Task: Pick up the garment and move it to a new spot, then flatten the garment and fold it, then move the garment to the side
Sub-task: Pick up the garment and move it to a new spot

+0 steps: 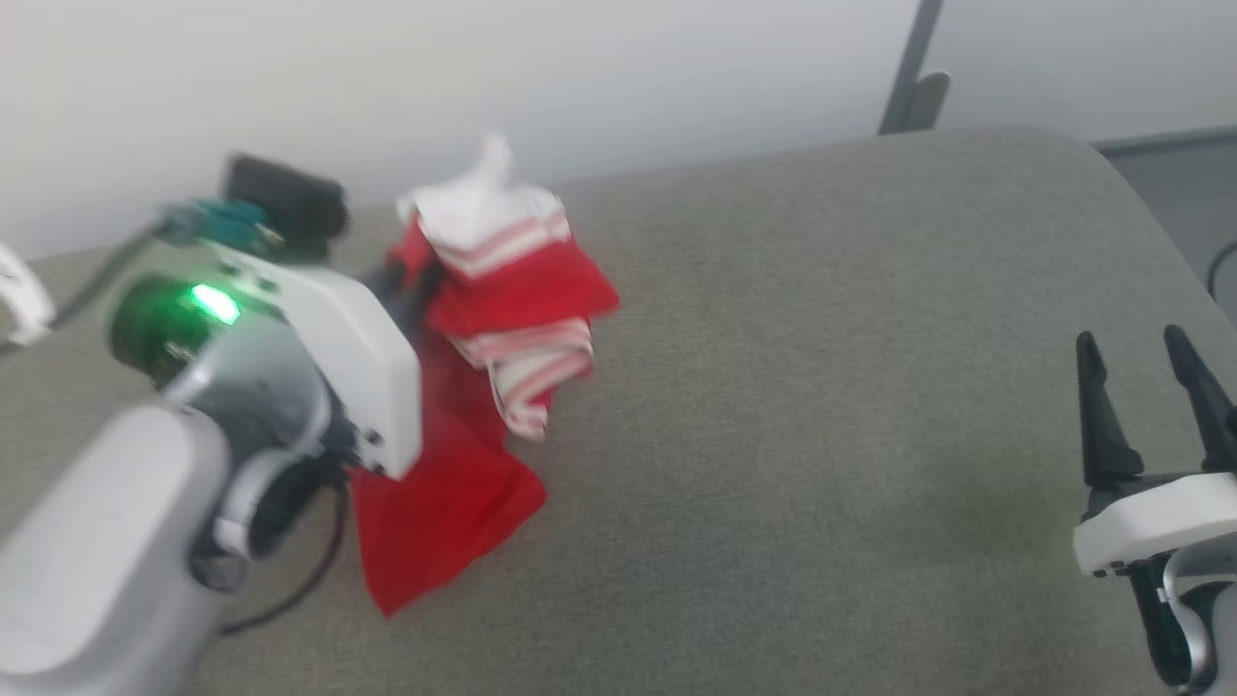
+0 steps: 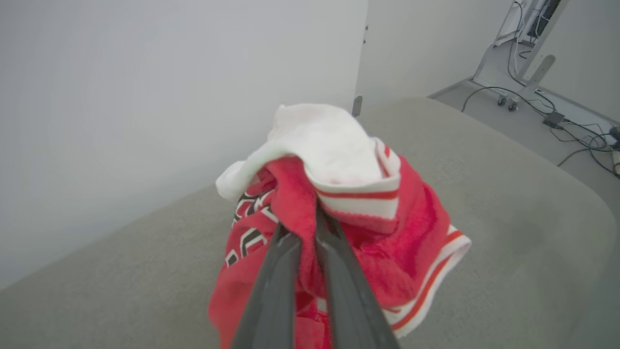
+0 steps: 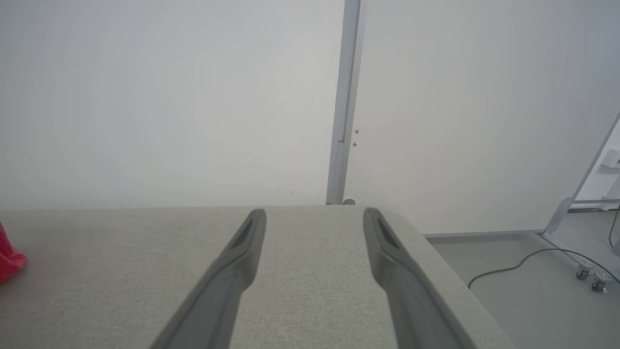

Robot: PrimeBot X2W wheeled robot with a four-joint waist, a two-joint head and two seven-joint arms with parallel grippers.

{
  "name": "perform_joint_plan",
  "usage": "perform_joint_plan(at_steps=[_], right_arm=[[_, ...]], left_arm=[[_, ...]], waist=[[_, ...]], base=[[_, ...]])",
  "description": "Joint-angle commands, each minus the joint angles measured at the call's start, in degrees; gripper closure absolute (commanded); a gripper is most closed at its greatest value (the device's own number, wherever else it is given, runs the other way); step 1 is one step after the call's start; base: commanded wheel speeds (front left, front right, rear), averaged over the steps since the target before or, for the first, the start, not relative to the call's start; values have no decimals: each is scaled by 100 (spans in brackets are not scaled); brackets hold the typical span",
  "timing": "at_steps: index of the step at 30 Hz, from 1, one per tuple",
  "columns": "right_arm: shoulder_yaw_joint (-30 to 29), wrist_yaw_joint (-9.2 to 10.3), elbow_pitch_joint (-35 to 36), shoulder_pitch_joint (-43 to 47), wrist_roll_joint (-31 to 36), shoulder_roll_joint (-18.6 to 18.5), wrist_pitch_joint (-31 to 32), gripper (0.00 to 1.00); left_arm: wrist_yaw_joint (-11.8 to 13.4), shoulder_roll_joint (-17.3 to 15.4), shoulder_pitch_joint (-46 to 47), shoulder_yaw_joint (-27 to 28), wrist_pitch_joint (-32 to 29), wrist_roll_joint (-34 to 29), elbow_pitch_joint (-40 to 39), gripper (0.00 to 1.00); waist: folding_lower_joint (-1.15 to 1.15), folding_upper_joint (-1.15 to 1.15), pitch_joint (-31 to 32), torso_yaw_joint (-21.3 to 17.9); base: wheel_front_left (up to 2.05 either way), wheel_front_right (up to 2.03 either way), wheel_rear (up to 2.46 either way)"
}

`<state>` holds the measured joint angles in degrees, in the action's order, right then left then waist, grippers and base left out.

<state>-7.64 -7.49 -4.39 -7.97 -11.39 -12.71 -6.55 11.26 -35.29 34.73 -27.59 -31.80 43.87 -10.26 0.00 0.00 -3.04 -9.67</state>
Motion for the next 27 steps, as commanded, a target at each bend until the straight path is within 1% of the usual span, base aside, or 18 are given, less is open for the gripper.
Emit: perform_joint_plan(at_steps=[1,4,8,12,18,19,20,22,23,24,25,26,27], right_arm=[[17,-2,-49,-18,45,47,-72,0],[75,-2,-135,-56,45,113,-131,0],[178,-1,-270,-128,28,151,-208,0],[278,-2,-378,-193,7,177,-269,0],[399,-2,-499,-274,-15,184,-319,0],[417,-2,-520,-283,-18,189,-324,0],[440,-1,-541,-289,-19,190,-332,0],[474,-2,-606,-306,-33,162,-363,0],[485,-2,-628,-307,-38,161,-366,0],[495,-2,-638,-300,-33,170,-366,0],[507,-2,-647,-279,-18,162,-359,0],[507,-2,-647,-279,-18,162,-359,0],[508,-1,-666,-253,-28,144,-362,0]], left_arm=[[-13,86,-152,-129,-20,-31,120,100],[-75,286,-325,-404,-20,-21,477,100],[-146,573,-488,-742,72,-101,1211,100],[-337,876,-545,-1023,228,-155,2114,100],[-638,1361,-483,-1289,455,-107,3379,100],[-694,1409,-457,-1334,494,-131,3562,98],[-742,1456,-442,-1376,522,-148,3745,91],[-833,1566,-408,-1393,607,-110,4058,68],[-890,1604,-372,-1403,653,-106,4186,54],[-952,1639,-345,-1401,706,-82,4288,15],[-1004,1679,-315,-1377,752,-32,4370,0],[-1004,1679,-315,-1377,752,-32,4370,0],[-1056,1701,-276,-1357,798,-11,4431,0]], waist=[[0,0,-116,-148],[0,0,-192,-263],[0,0,-281,-383],[0,0,-355,-473],[0,0,-425,-538],[0,0,-431,-539],[0,0,-434,-541],[0,0,-423,-528],[0,0,-406,-512],[0,0,-381,-490],[0,0,-350,-462],[0,0,-350,-462],[0,0,-311,-428]], base=[[0,0,0],[0,0,0],[0,0,0],[0,0,0],[0,0,0],[0,0,0],[0,0,0],[0,0,0],[0,0,0],[0,0,0],[0,0,0],[0,0,0],[0,0,0]])
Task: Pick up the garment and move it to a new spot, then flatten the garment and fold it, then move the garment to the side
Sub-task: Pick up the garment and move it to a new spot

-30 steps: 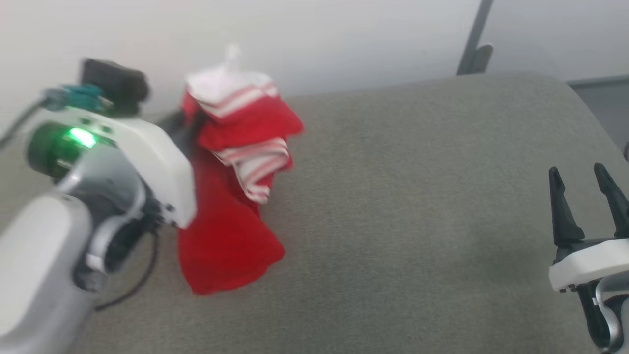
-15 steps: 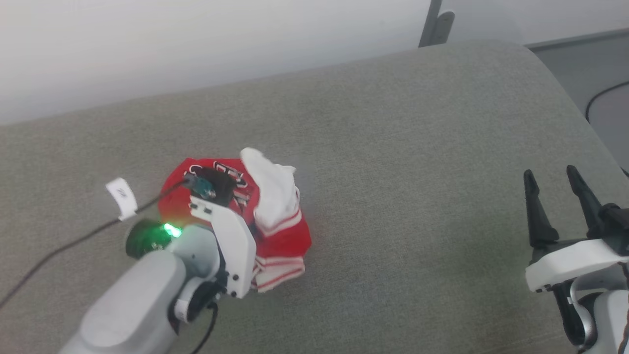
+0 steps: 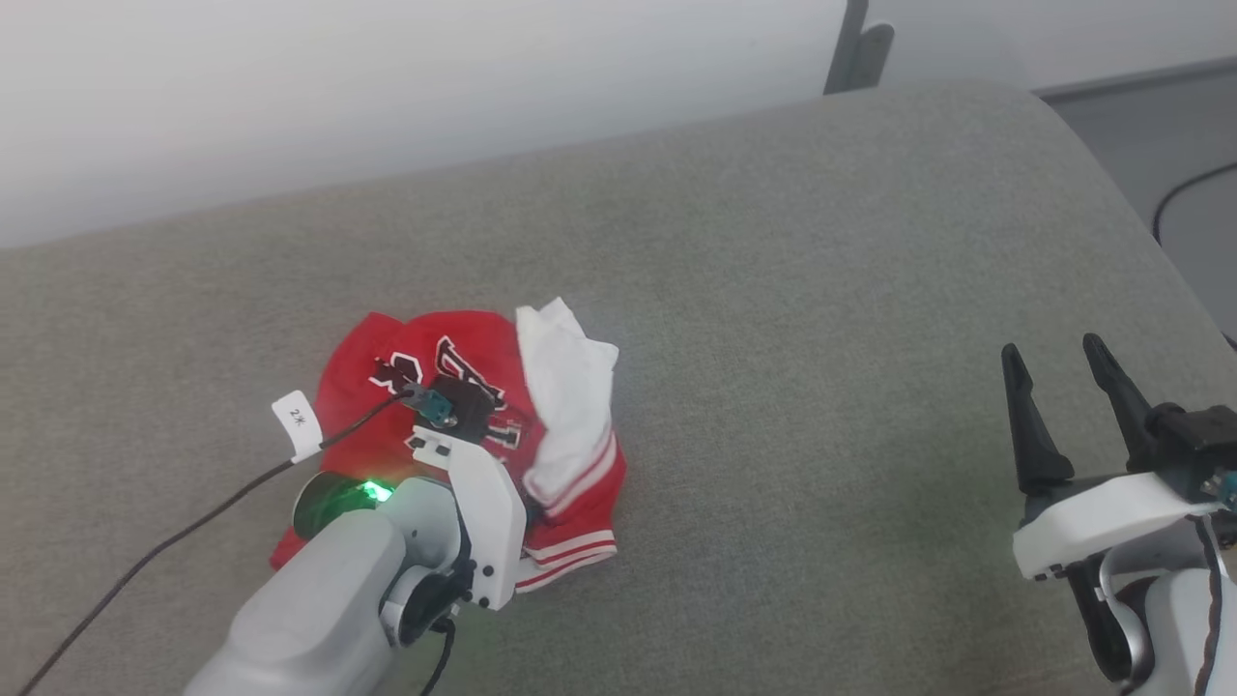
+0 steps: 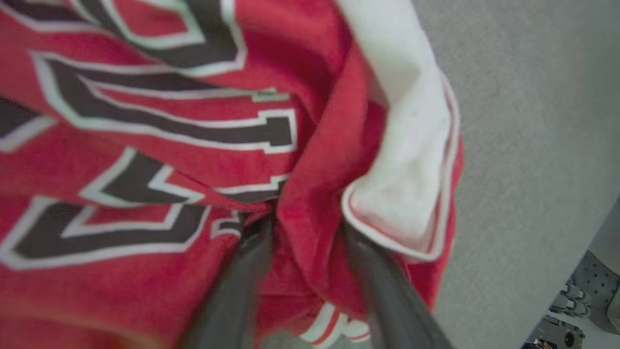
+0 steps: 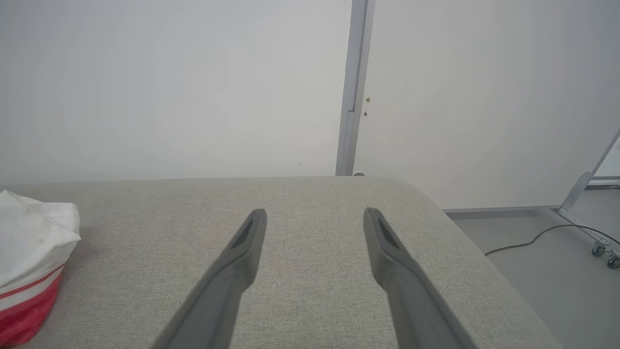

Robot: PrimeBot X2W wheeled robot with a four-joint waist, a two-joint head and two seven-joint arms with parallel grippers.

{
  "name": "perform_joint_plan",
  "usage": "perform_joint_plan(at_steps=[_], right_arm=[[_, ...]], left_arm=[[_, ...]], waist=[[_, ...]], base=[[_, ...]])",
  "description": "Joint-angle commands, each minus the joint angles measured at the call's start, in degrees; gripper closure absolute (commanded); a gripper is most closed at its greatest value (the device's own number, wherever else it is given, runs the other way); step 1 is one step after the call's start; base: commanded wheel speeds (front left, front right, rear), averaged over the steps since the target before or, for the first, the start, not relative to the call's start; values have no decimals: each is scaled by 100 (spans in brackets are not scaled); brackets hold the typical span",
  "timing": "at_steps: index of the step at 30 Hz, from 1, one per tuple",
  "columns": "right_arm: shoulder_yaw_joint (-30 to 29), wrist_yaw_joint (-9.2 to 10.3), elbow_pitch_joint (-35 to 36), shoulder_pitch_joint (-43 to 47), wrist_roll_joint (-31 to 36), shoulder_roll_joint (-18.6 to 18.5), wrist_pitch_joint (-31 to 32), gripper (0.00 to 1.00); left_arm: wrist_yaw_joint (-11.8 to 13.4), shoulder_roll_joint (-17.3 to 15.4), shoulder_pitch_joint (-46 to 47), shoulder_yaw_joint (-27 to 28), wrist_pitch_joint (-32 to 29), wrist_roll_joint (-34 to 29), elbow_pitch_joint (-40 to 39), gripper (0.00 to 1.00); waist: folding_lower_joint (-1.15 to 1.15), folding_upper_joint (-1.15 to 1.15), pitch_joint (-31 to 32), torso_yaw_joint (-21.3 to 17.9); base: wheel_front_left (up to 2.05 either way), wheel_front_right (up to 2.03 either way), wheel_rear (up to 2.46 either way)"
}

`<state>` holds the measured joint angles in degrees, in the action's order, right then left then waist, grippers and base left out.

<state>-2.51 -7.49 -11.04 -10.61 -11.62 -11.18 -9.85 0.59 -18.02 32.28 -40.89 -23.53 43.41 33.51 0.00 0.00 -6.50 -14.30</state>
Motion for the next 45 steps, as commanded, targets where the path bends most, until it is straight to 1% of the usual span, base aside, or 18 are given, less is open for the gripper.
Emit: perform_joint_plan(at_steps=[1,6,9,14,15,18,22,27,30,34,40,45], right_arm=[[3,-1,-16,38,-12,-28,-36,0],[43,-2,-65,143,-38,-78,6,0],[47,-1,-98,216,-74,-130,7,0],[66,-1,-93,316,-115,-139,-30,0],[63,-2,-93,359,-118,-154,-36,0],[49,-2,-104,406,-129,-148,-62,0],[25,-1,-152,461,-153,-199,-108,0],[-11,-2,-212,562,-166,-234,-177,0],[-28,-2,-237,608,-152,-242,-207,0],[-48,-2,-255,670,-134,-231,-252,0],[-99,-1,-254,741,-116,-195,-294,0],[-73,-2,-257,768,-142,-213,-287,0]], left_arm=[[-33,-26,2,-13,17,61,102,0],[-164,-111,16,172,398,152,39,0],[-202,-256,-65,311,712,146,-175,0],[-122,-654,-322,678,1245,238,-616,0],[-81,-826,-451,825,1483,253,-814,0],[13,-1103,-714,1092,1848,293,-1055,0],[123,-1390,-1148,1456,2342,451,-1321,0],[158,-1677,-1724,1867,2985,563,-1506,0],[146,-1802,-2055,2066,3306,645,-1554,0],[76,-1928,-2448,2297,3577,792,-1591,0],[89,-2009,-2842,2465,3693,859,-1634,0],[120,-1995,-2904,2490,3704,902,-1691,0]], waist=[[0,0,82,70],[0,0,377,254],[0,0,547,387],[0,0,739,612],[0,0,799,696],[0,0,876,806],[0,0,963,930],[0,0,1057,1046],[0,0,1098,1092],[0,0,1132,1131],[0,0,1139,1188],[0,0,1143,1228]], base=[[0,0,0],[0,0,0],[0,0,0],[0,0,0],[0,0,0],[0,0,0],[0,0,0],[0,0,0],[0,0,0],[0,0,0],[0,0,0],[0,0,0]])
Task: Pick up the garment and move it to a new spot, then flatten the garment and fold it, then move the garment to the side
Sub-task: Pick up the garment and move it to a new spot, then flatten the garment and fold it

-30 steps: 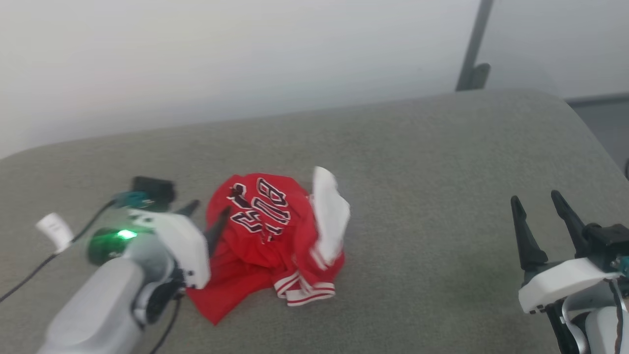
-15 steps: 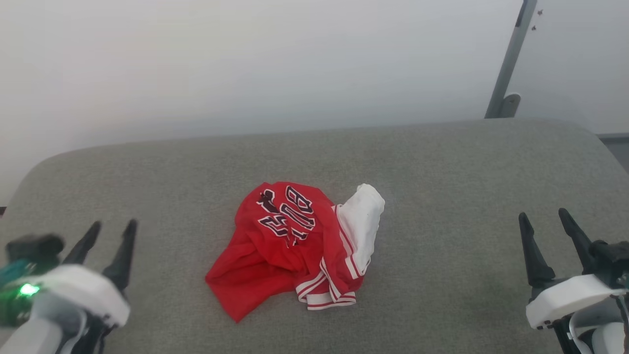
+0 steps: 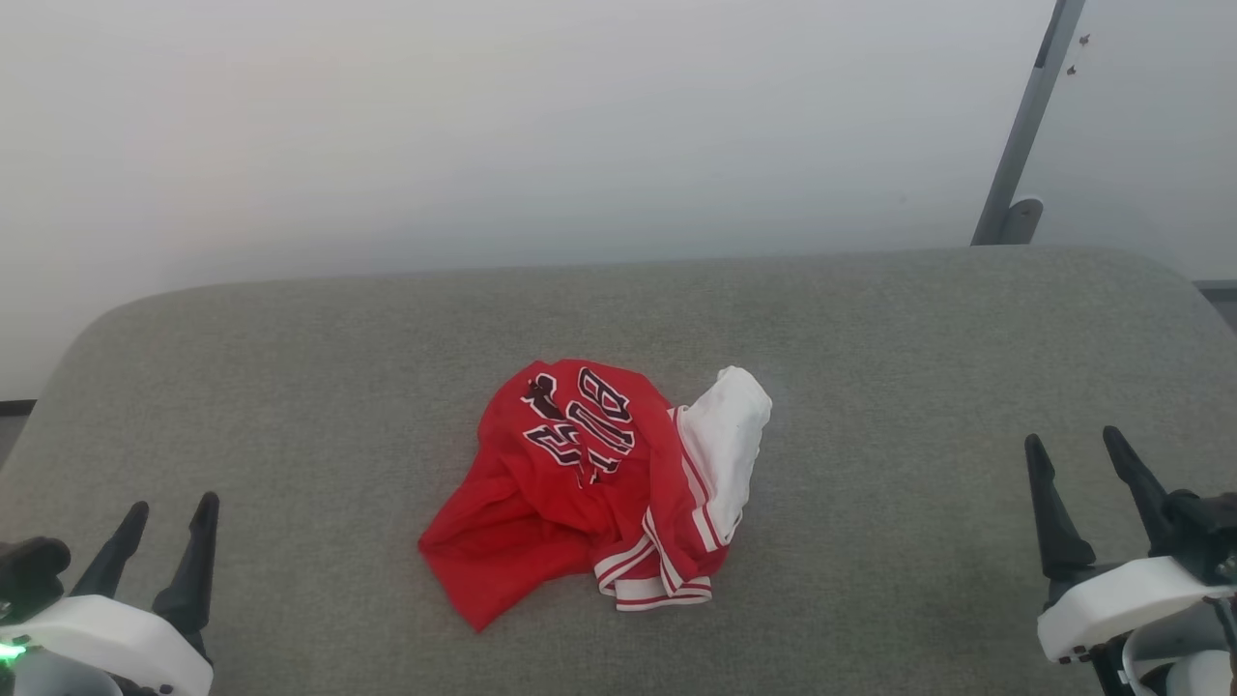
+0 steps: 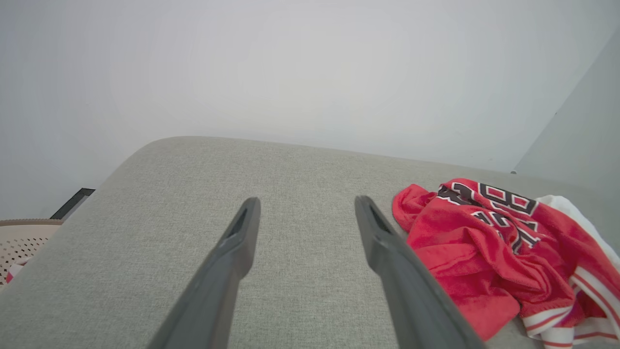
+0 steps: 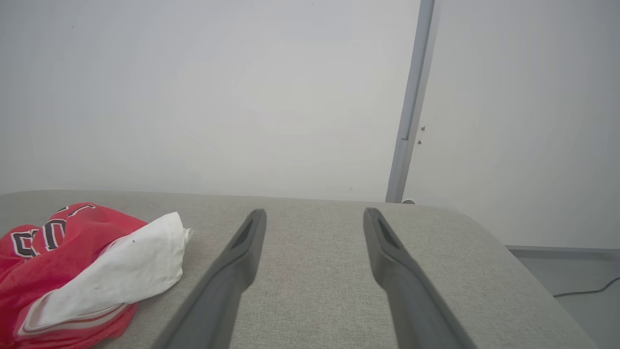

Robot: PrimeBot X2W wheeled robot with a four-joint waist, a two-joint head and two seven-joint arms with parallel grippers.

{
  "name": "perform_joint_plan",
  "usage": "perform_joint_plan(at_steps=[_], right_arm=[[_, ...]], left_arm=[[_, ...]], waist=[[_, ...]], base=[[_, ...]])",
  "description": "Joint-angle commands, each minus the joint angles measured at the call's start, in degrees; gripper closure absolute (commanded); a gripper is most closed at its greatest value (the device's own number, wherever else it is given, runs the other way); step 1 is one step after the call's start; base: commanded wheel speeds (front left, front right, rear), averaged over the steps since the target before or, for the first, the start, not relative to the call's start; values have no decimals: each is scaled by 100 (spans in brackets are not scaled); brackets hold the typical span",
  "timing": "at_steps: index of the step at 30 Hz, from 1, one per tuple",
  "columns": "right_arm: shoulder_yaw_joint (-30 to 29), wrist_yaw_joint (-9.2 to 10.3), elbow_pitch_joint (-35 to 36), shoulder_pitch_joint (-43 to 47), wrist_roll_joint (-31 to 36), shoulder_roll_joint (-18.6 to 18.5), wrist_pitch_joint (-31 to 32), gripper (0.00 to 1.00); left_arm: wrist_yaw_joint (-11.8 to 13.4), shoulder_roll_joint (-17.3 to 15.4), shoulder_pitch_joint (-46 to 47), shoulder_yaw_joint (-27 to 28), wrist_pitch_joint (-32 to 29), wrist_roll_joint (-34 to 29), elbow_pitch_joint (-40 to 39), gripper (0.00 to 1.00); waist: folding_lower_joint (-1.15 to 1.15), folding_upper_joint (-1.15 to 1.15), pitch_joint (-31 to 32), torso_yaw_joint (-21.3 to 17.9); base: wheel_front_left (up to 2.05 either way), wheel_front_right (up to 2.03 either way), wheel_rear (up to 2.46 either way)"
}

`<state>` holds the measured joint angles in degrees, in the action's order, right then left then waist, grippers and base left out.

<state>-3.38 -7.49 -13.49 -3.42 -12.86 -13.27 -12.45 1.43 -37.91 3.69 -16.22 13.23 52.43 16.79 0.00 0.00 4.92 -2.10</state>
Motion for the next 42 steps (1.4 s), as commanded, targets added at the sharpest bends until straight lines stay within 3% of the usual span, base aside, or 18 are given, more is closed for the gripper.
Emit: perform_joint_plan(at_steps=[1,14,23,42], right_arm=[[33,-2,-13,54,-32,-15,-19,0],[804,-1,-87,-284,-401,-249,373,0],[1524,-1,-690,-1036,-786,-448,926,0],[2285,-1,-2418,-2429,-1458,-779,3136,0]], left_arm=[[37,1,-45,21,21,6,-31,0],[118,220,222,-309,-162,-181,-356,0],[91,456,504,-643,-345,-281,-455,0],[-109,874,1123,-937,-350,-352,-181,0]], waist=[[0,0,2,22],[0,0,-97,704],[0,0,-265,1317],[0,0,-976,1920]], base=[[0,0,0],[0,0,0],[0,0,0],[0,0,0]])
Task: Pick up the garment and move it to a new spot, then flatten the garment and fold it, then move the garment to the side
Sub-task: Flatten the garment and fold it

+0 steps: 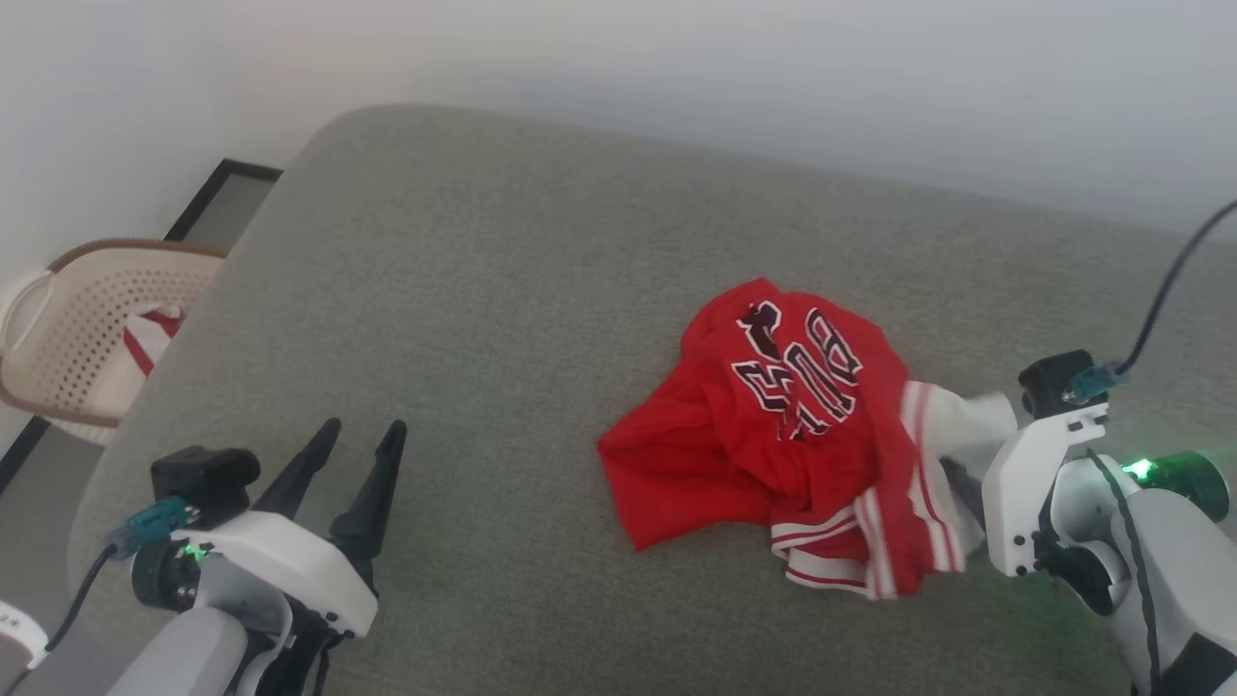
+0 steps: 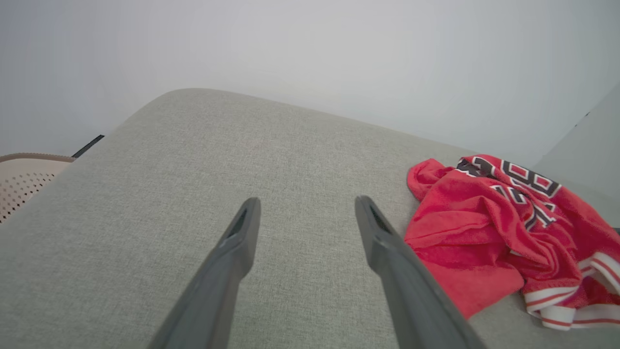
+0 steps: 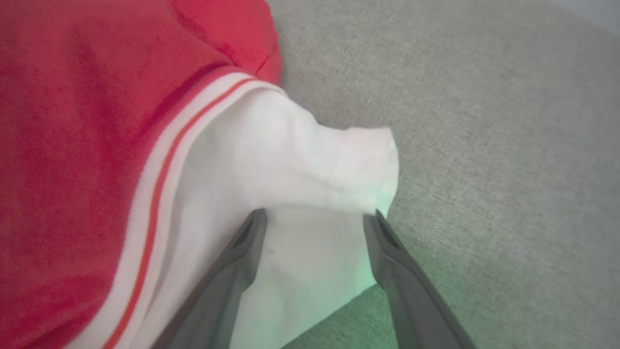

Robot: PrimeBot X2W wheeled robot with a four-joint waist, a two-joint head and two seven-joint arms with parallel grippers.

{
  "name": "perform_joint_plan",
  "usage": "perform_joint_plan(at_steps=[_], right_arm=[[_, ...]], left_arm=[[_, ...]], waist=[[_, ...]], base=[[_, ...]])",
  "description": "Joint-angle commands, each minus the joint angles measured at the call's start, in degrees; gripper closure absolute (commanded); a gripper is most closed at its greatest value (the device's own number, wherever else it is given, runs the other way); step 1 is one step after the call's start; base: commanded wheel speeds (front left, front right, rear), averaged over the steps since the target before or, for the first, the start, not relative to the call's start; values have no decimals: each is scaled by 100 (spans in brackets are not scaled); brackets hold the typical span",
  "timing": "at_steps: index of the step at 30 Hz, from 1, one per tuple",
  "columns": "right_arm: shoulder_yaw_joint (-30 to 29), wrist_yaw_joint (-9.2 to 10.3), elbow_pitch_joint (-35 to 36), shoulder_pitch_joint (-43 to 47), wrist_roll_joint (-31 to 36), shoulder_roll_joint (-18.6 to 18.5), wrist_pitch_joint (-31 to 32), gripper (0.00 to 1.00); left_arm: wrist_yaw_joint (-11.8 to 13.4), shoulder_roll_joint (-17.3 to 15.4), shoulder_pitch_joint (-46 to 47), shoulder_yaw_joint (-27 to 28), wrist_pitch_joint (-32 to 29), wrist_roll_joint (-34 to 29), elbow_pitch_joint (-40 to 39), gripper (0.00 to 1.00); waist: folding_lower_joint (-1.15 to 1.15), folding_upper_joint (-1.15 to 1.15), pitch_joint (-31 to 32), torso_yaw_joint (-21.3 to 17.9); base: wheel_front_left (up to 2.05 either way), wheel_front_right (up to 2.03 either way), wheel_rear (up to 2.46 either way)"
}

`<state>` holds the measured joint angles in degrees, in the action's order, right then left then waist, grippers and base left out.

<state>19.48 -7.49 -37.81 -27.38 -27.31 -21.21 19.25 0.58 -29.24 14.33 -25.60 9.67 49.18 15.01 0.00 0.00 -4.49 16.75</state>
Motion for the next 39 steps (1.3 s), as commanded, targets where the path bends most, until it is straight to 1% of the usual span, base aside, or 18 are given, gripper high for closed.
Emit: perform_joint_plan(at_steps=[1,6,7,8,9,14,19,22,27,31,35,39], right_arm=[[50,-1,-70,-72,-20,2,92,0],[147,-1,-497,-221,-145,33,672,0],[170,-1,-544,-241,-145,49,746,4],[201,-1,-568,-278,-90,28,755,58],[210,-1,-592,-311,-58,19,735,100],[165,-1,-565,-473,-91,-4,588,100],[71,-1,-330,-505,-231,-147,480,100],[-148,-1,-38,-368,-362,-381,508,100],[-596,-1,324,-52,-376,-698,627,100],[-1046,-1,497,359,-318,-859,775,100],[-1469,-1,510,721,-245,-827,792,100],[-1723,0,266,893,-99,-632,797,100]], left_arm=[[-36,26,95,-13,11,-32,23,0],[-99,120,218,-53,54,-6,189,0],[-111,129,242,-55,55,-4,218,0],[-126,136,254,-58,66,0,251,0],[-135,144,256,-58,65,9,279,0],[-177,124,263,-36,117,39,399,0],[-158,36,183,8,132,70,413,0],[-132,-59,111,39,98,74,372,0],[-83,-166,-4,84,74,122,297,0],[-69,-213,-40,98,65,149,230,0],[-91,-219,9,77,18,166,211,0],[-159,-189,130,16,-40,162,229,0]], waist=[[0,0,-65,56],[0,0,-140,123],[0,0,-142,131],[0,0,-142,137],[0,0,-141,142],[0,0,-98,112],[0,0,0,-18],[0,0,94,-176],[0,0,194,-405],[0,0,210,-547],[0,0,160,-620],[0,0,71,-627]], base=[[0,0,0],[0,0,0],[0,0,0],[0,0,0],[0,0,0],[0,0,0],[0,0,0],[0,0,0],[0,0,0],[0,0,0],[0,0,0],[0,0,0]])
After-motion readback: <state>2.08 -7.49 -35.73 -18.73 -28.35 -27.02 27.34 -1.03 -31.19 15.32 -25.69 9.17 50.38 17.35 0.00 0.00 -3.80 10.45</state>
